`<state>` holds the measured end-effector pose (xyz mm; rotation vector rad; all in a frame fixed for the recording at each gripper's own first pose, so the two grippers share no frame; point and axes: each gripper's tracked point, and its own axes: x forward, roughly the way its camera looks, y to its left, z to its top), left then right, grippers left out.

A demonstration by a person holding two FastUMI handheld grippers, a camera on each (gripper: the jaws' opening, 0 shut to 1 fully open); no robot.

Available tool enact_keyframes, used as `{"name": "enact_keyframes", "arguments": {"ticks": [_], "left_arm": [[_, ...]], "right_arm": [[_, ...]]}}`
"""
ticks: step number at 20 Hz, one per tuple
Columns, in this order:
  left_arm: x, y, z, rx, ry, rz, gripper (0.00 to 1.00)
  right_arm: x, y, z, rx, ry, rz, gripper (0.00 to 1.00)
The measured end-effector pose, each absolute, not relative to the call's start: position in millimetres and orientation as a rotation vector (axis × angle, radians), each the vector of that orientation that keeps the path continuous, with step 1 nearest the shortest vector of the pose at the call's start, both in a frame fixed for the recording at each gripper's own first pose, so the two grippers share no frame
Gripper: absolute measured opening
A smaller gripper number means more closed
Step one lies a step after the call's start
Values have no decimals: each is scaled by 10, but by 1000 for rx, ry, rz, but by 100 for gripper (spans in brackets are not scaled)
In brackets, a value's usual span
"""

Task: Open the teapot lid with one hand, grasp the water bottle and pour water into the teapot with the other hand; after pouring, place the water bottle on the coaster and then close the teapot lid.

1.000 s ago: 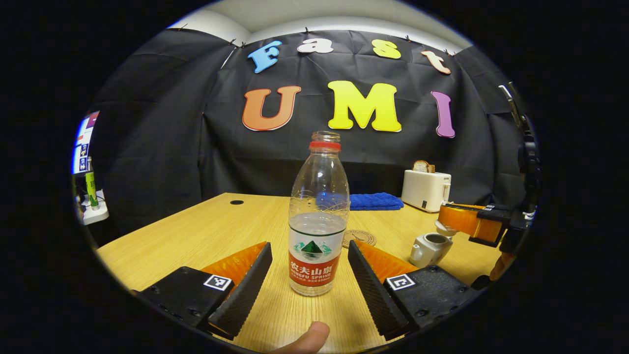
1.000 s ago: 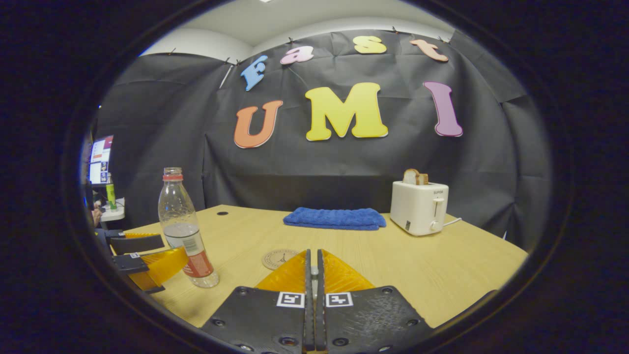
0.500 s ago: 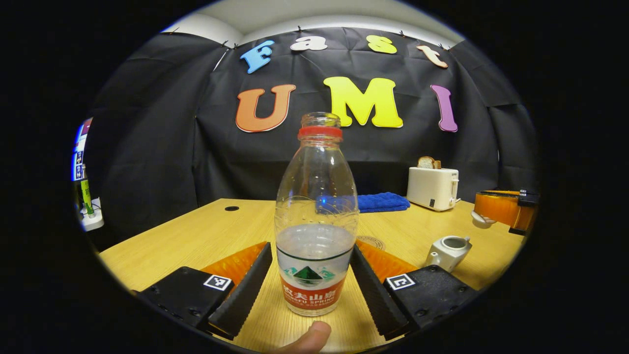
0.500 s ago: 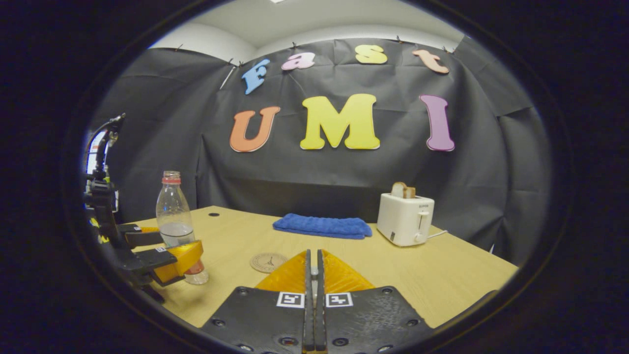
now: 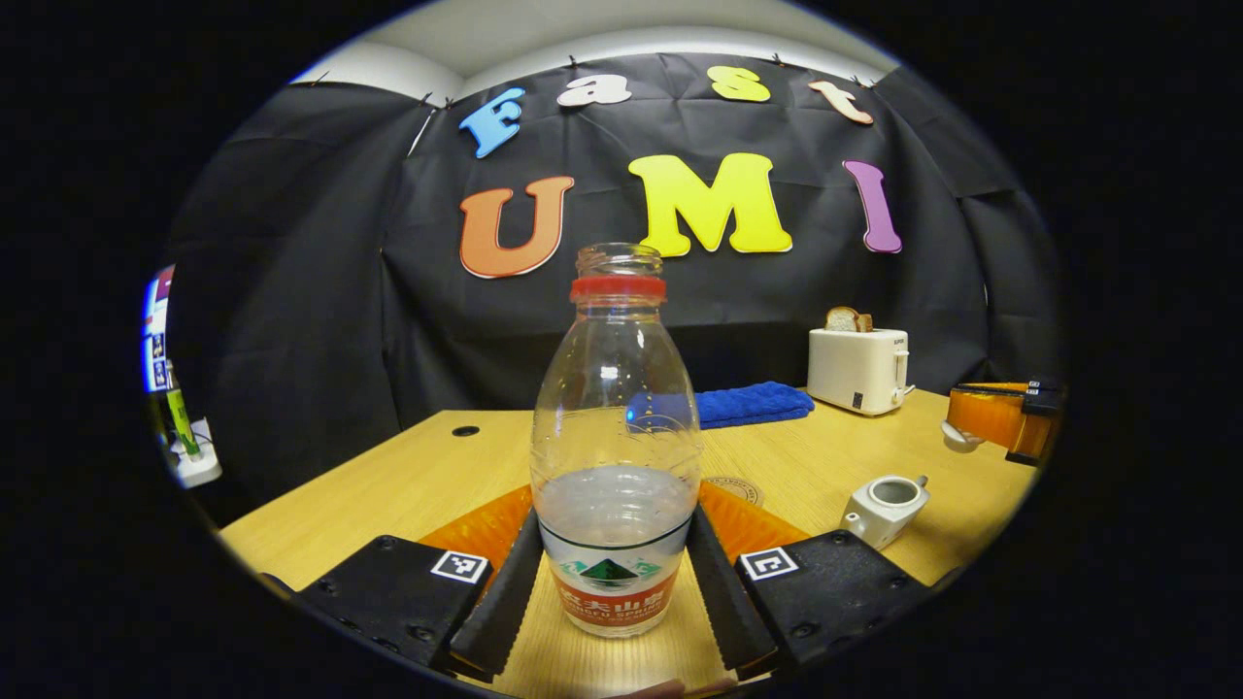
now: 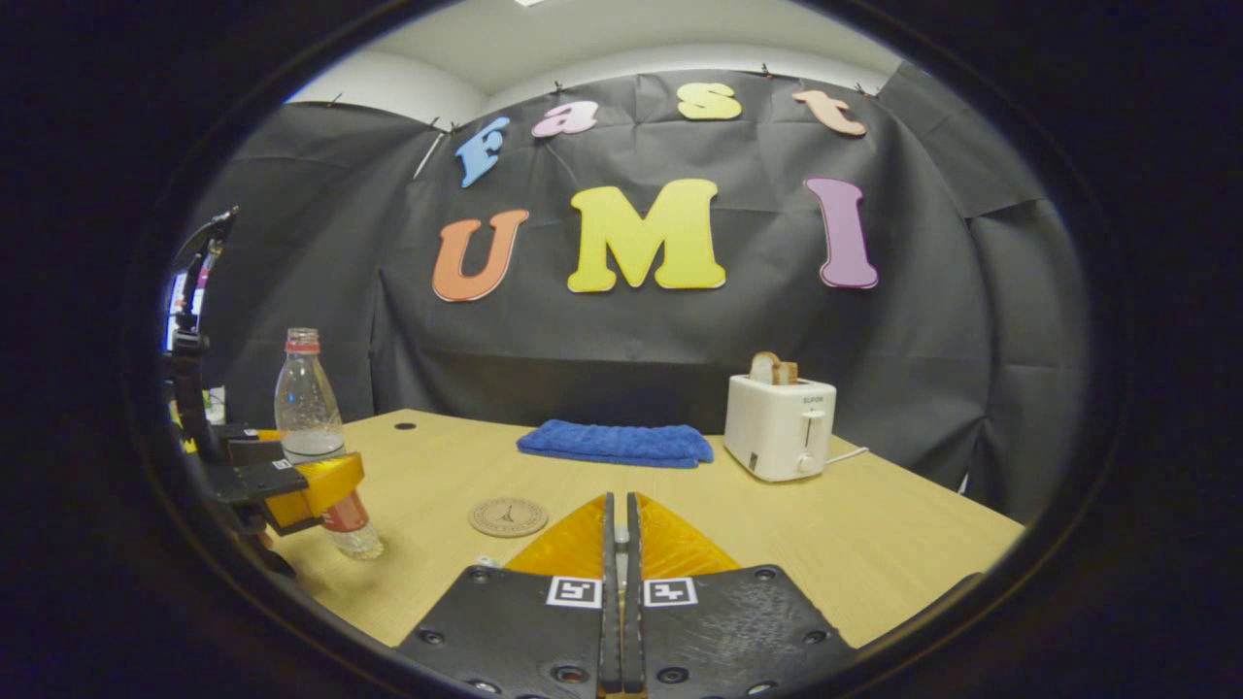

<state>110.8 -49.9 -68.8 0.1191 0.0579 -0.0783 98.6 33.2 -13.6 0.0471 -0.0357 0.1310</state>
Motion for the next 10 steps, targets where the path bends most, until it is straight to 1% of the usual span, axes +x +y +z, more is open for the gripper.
{"name": "enact_keyframes", "arguments": {"ticks": [3, 5, 7, 8, 10], "left_arm": [[1072, -556, -593, 247, 61, -44, 79], [1079, -642, -573, 335, 72, -48, 79], [1082, -717, -577, 429, 85, -57, 78], [1081, -733, -565, 482, 87, -60, 78], [1092, -766, -569, 598, 96, -64, 78]], "right_arm": [[984, 158, -142, 27, -31, 112, 1], [961, 13, -146, 18, -36, 89, 1], [934, -68, -147, 16, -56, 91, 1], [940, -136, -198, 15, -37, 76, 1], [919, -163, -238, 32, -42, 106, 1]]}}
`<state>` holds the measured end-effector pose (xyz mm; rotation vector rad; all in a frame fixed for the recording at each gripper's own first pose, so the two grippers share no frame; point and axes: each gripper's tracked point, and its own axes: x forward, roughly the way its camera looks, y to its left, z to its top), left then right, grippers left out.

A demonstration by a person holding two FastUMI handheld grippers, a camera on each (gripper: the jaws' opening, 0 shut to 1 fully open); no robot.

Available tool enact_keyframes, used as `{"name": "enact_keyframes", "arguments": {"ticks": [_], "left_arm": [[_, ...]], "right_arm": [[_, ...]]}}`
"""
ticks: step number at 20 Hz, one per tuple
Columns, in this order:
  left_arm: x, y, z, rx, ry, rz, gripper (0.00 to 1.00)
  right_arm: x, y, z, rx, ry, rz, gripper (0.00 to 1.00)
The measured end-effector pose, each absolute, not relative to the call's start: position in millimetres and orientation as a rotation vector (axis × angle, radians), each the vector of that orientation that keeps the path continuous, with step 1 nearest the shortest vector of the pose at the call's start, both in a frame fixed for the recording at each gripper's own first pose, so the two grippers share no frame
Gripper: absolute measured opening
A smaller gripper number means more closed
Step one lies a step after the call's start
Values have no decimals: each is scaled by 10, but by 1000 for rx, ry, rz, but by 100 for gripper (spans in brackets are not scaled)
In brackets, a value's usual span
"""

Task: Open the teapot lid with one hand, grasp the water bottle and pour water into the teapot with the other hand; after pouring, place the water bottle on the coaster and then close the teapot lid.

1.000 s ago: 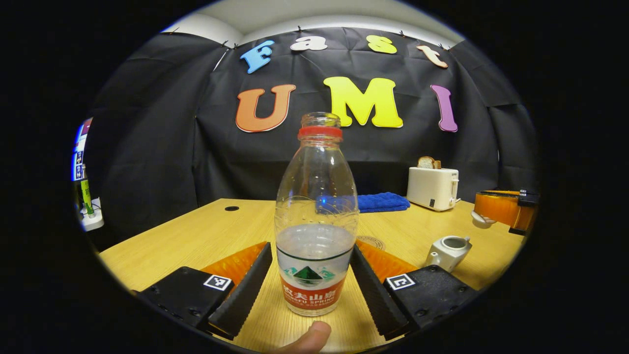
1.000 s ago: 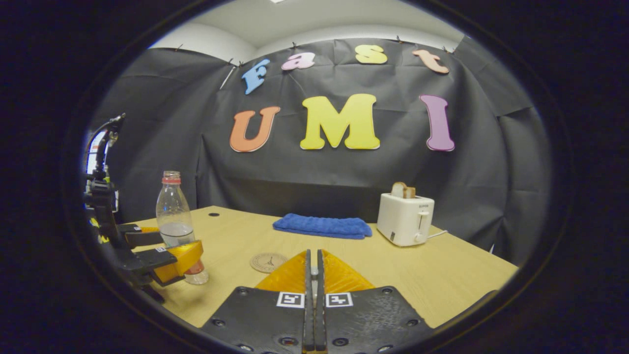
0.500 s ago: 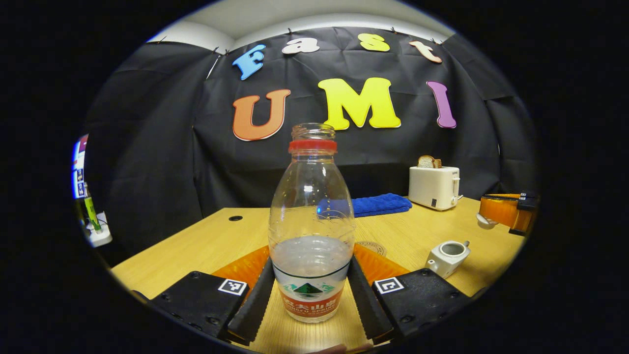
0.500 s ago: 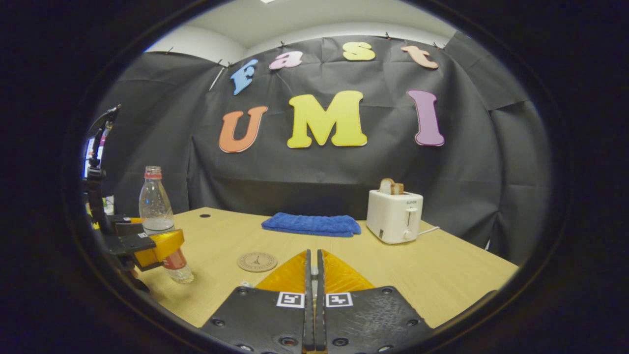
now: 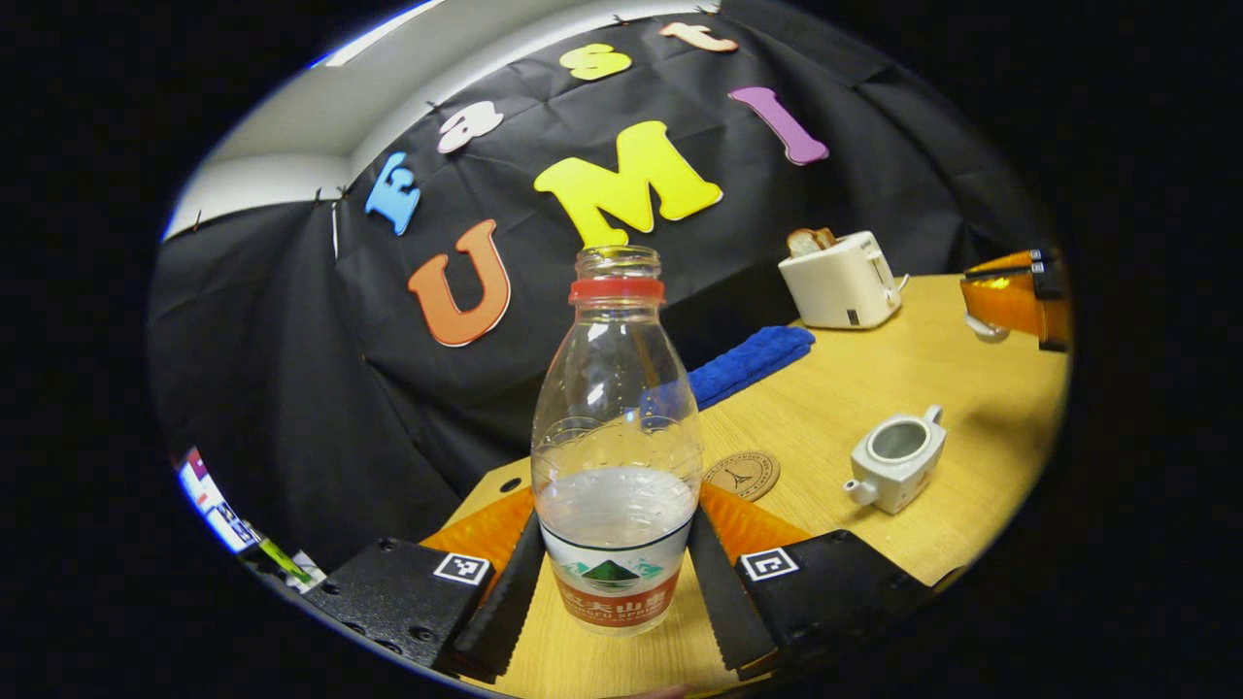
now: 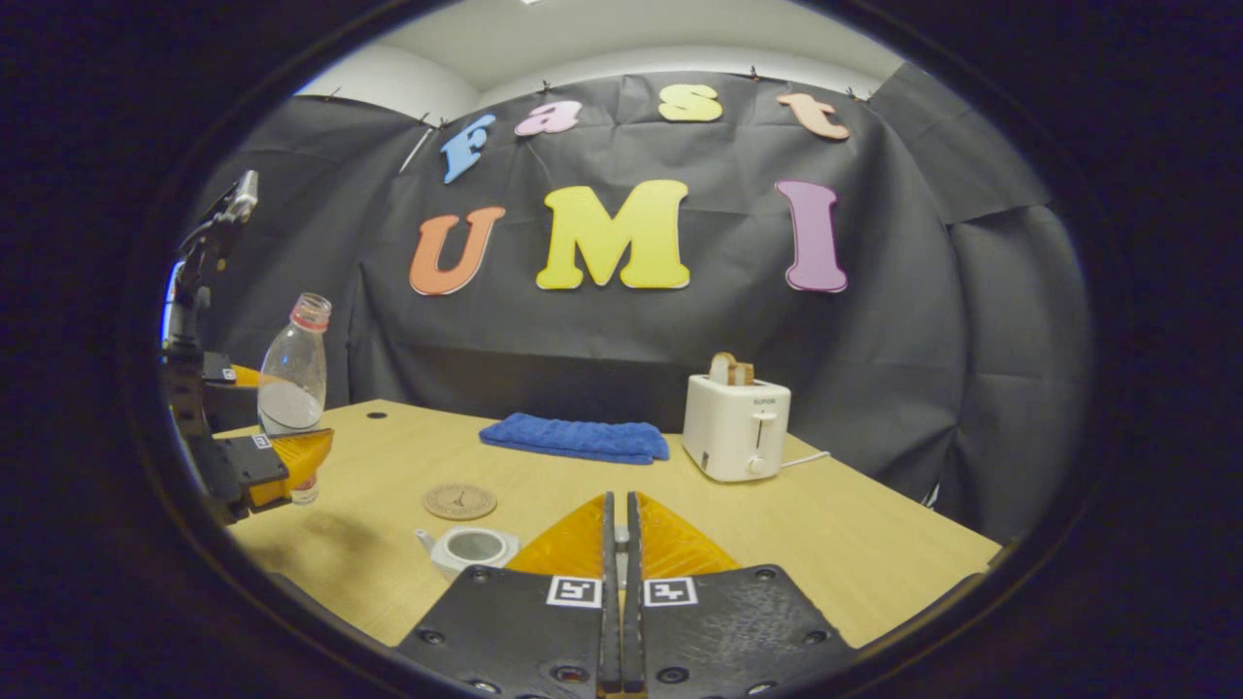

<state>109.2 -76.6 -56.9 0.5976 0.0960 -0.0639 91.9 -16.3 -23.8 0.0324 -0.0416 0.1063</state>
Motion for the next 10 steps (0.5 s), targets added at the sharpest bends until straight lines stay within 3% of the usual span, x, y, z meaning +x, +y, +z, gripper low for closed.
{"name": "enact_keyframes", "arguments": {"ticks": [10], "left_arm": [[1133, -780, -761, 1083, 150, -47, 77]], "right_arm": [[1007, -516, -320, 55, -18, 60, 1]]}}
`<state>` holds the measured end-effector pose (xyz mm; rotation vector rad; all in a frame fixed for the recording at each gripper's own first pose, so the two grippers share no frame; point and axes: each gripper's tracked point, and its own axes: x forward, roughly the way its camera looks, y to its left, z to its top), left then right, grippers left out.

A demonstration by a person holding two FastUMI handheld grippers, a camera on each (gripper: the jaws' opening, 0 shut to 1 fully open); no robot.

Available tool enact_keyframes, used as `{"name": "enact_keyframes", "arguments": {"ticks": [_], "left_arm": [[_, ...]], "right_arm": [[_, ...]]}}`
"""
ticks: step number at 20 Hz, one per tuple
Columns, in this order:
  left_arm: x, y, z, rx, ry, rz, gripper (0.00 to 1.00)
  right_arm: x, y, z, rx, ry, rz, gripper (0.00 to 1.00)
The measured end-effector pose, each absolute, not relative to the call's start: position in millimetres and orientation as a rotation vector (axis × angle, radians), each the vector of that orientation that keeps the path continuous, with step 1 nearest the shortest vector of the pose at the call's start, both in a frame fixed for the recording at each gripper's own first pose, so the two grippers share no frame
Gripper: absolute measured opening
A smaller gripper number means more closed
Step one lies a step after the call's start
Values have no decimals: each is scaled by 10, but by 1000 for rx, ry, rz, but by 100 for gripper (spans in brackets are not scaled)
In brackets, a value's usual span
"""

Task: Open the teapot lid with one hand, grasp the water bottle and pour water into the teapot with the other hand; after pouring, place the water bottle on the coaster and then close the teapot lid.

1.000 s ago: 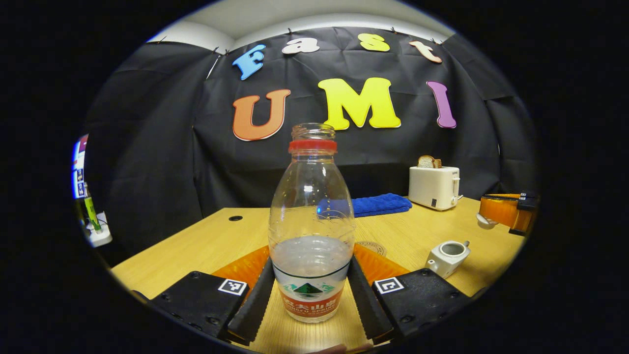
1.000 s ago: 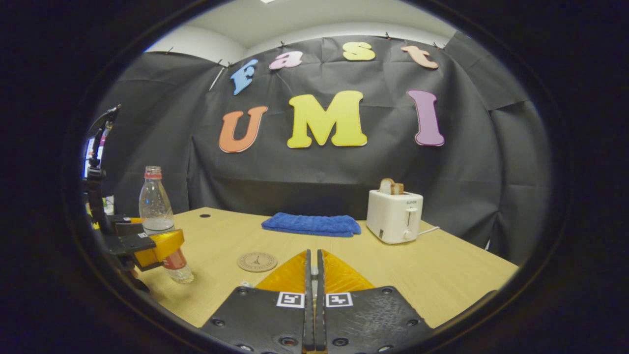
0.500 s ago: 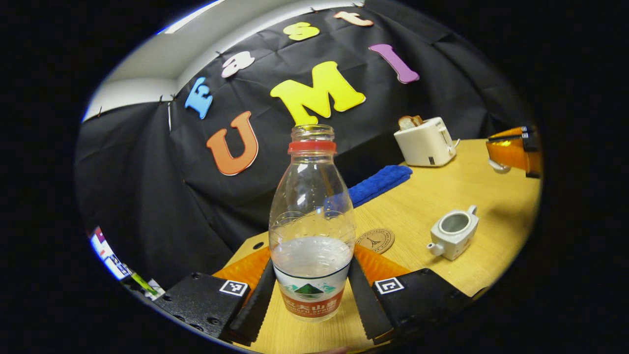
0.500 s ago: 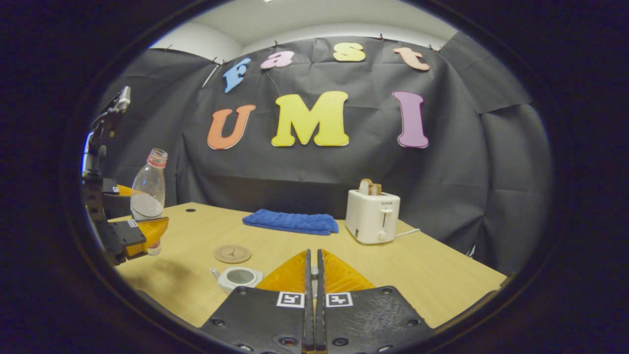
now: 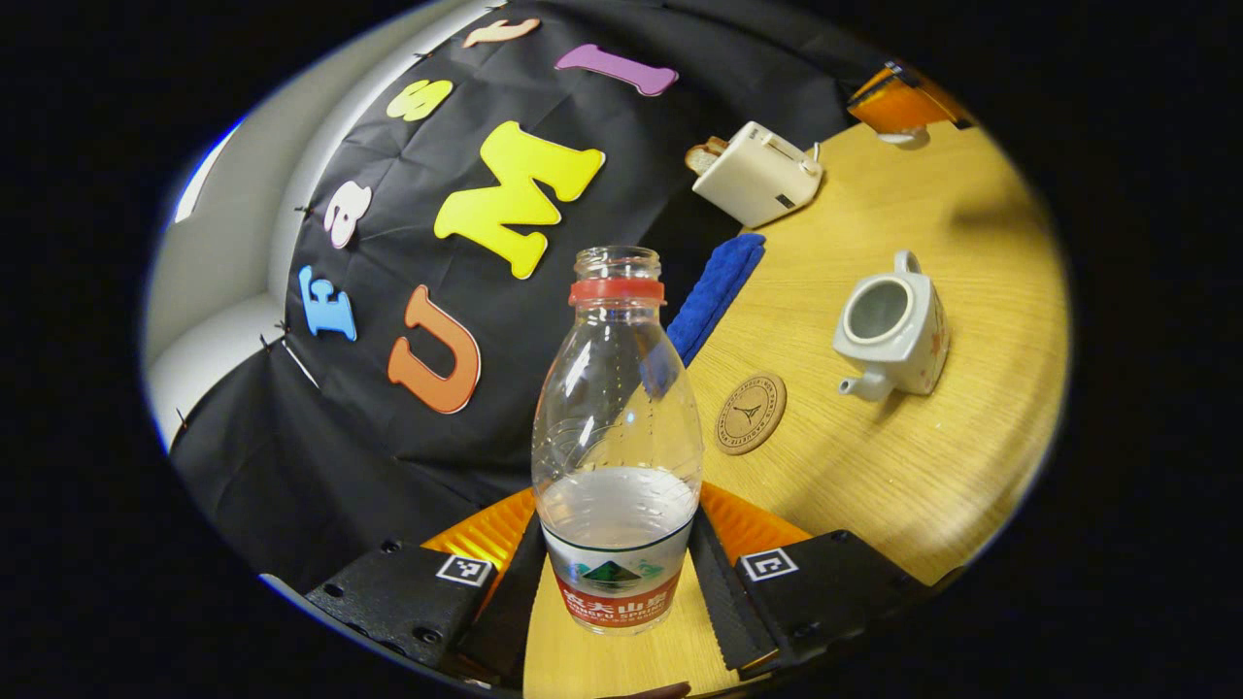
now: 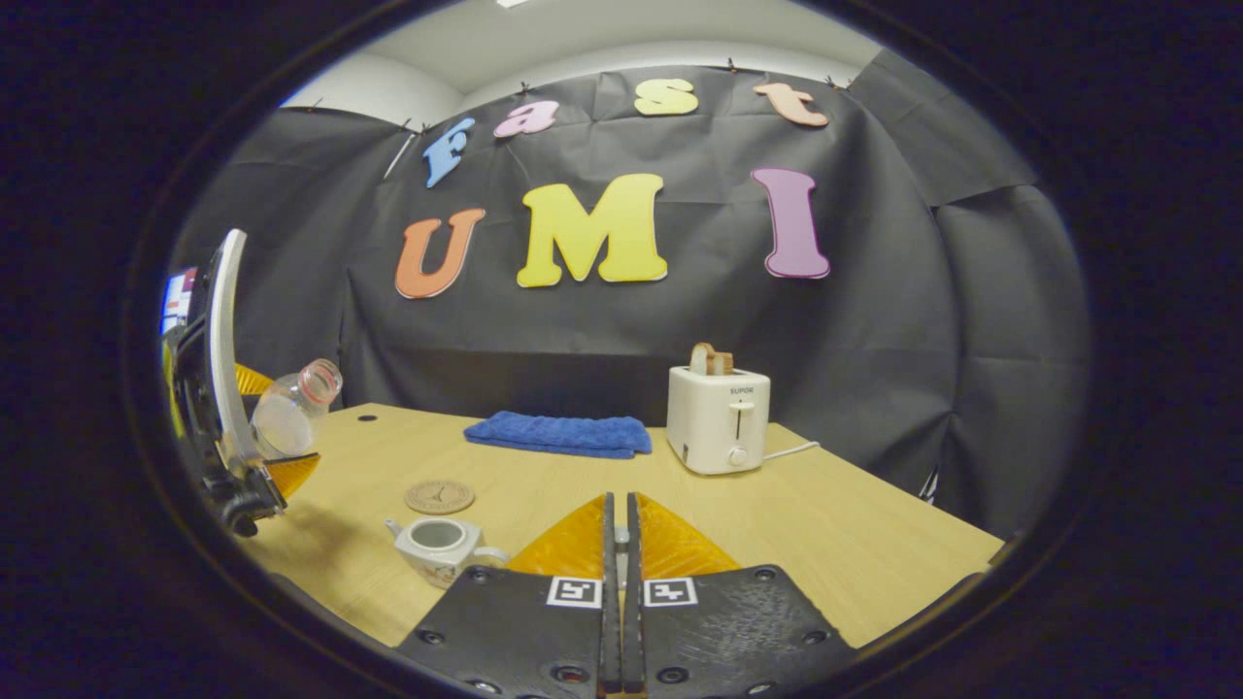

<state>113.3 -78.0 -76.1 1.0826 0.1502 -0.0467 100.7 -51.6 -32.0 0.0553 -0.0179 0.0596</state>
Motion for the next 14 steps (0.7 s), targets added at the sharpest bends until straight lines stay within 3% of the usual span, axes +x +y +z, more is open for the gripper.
{"name": "enact_keyframes", "arguments": {"ticks": [14], "left_arm": [[1160, -913, -896, 1568, 201, -81, 77]], "right_arm": [[1025, -678, -295, 56, -31, 17, 1]]}}
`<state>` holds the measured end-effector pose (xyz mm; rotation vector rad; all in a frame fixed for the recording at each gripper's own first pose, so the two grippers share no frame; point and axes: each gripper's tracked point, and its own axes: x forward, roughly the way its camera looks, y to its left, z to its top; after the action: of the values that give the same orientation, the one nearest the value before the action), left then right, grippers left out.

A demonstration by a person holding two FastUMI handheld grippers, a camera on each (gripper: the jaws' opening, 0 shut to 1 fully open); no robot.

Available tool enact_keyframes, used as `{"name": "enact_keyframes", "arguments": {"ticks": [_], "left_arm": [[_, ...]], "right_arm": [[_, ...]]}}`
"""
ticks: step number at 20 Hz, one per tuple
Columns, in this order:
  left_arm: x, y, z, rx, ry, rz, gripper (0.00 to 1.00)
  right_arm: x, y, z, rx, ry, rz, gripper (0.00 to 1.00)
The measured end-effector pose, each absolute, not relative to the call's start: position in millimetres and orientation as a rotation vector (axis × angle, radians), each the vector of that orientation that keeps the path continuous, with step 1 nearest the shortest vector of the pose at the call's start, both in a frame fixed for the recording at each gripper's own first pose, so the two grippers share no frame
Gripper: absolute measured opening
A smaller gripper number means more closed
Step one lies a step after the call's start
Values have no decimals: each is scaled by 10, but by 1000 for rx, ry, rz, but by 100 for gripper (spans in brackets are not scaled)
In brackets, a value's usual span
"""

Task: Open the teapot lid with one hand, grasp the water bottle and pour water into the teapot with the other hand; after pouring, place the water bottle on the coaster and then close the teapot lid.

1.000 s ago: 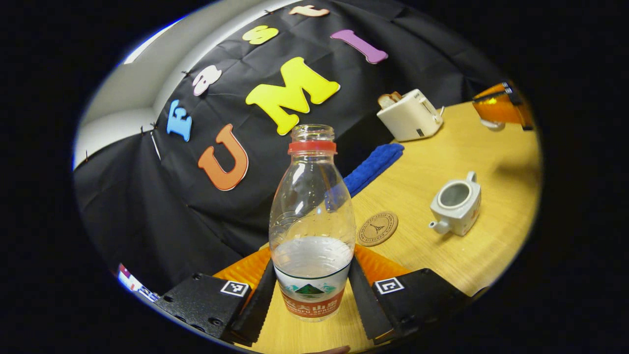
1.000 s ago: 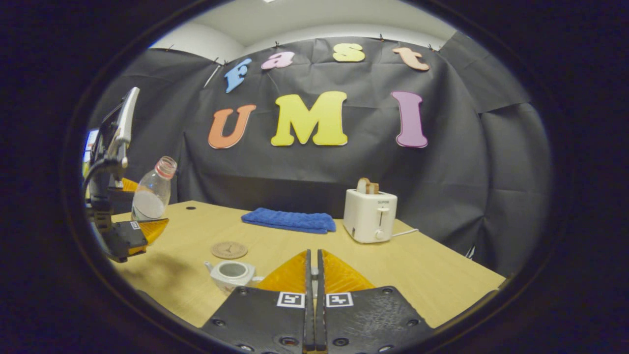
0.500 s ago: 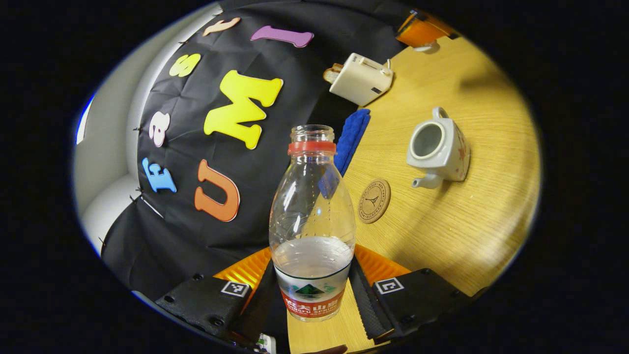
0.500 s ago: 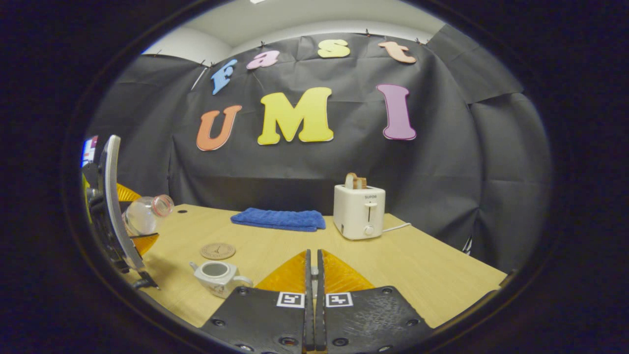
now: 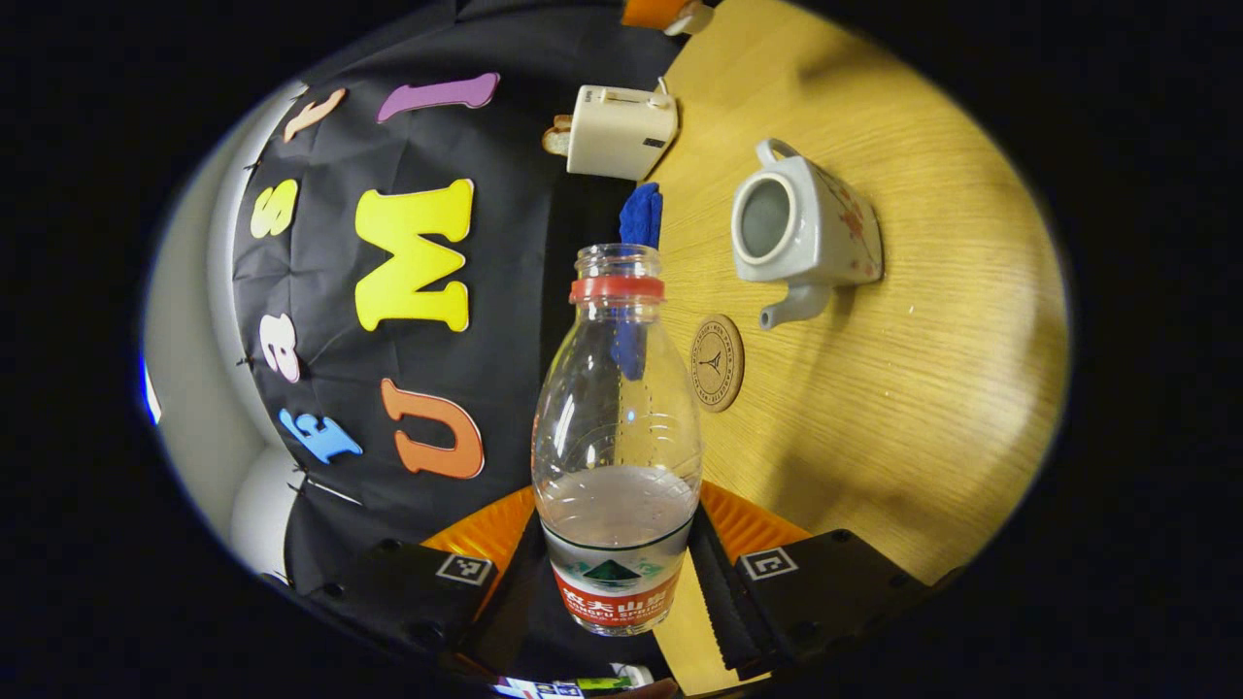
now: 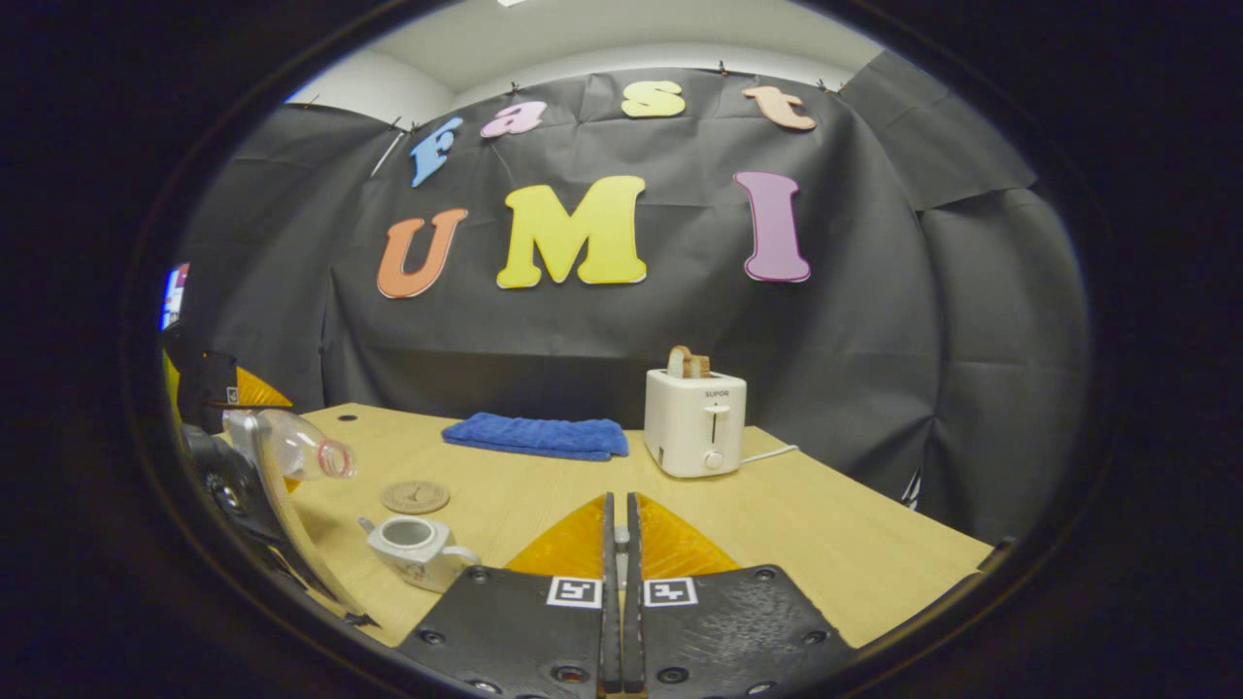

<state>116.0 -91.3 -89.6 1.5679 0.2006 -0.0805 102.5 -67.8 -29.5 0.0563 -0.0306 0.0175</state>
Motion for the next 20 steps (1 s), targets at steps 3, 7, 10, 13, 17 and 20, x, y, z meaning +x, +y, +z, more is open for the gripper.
{"name": "enact_keyframes", "arguments": {"ticks": [3, 7, 10, 13, 17, 20], "left_arm": [[1169, -900, -1010, 1641, 236, -103, 77], [1232, -964, -916, 1724, 228, -104, 77], [1243, -974, -903, 1784, 240, -103, 77], [1256, -1012, -849, 1838, 223, -96, 77], [1241, -1036, -801, 1884, 221, -88, 77], [1296, -1046, -712, 1923, 223, -75, 77]], "right_arm": [[1030, -705, -290, 60, -33, 14, 1], [1040, -745, -302, 66, -29, 8, 1], [1045, -757, -307, 71, -26, 9, 1], [1058, -772, -320, 73, -22, 6, 1], [1063, -763, -345, 75, -11, 11, 1], [1062, -781, -343, 73, -12, 8, 1]]}}
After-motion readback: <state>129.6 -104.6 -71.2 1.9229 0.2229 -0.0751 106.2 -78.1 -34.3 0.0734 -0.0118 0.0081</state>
